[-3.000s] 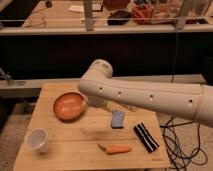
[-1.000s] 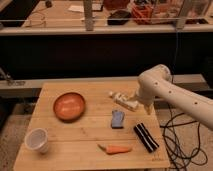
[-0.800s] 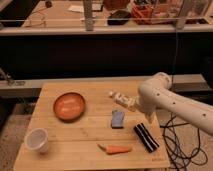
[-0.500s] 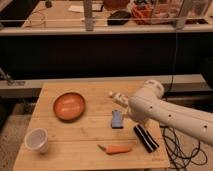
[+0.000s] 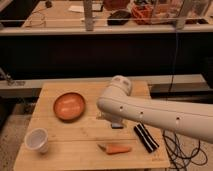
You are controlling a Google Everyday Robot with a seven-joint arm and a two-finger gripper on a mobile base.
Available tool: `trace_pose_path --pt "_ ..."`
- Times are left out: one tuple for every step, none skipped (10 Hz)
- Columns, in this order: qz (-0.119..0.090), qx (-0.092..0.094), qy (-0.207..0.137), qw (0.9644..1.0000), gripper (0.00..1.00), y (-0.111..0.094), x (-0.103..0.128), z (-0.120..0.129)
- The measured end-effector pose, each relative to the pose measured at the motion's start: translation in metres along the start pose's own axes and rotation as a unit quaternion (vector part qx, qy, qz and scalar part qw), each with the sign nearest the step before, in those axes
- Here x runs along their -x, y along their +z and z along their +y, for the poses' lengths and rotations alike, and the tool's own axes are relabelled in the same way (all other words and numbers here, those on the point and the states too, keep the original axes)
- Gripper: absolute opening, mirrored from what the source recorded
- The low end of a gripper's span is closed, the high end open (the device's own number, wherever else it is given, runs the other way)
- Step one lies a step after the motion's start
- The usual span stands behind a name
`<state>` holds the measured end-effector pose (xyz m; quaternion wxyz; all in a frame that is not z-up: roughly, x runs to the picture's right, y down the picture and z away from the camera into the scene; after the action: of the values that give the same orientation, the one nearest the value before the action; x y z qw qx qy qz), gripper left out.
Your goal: Move the arm in a circular motion
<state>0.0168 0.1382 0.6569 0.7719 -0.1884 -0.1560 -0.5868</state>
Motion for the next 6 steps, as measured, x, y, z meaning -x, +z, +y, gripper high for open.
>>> trace_pose_path --pt "0.004 -0.006 -0.027 0.9996 0.8 -0.008 -0.001 -0.019" --pt "0.008 -0.006 -0.047 0.9989 0.8 -0.014 -0.004 -0.033" --pt "0.012 -0.007 -0.06 0.9981 0.8 -0.015 -0.013 -0.046" --pt "0.017 -0.009 -0.071 0.9973 0.8 -0.013 -0.028 -0.058" --pt "0.021 -0.013 -0.076 0.9968 0.8 -0.012 -0.042 -0.068" --pt "0.023 -0.022 -0.08 0.9963 0.8 -0.008 -0.066 -0.079"
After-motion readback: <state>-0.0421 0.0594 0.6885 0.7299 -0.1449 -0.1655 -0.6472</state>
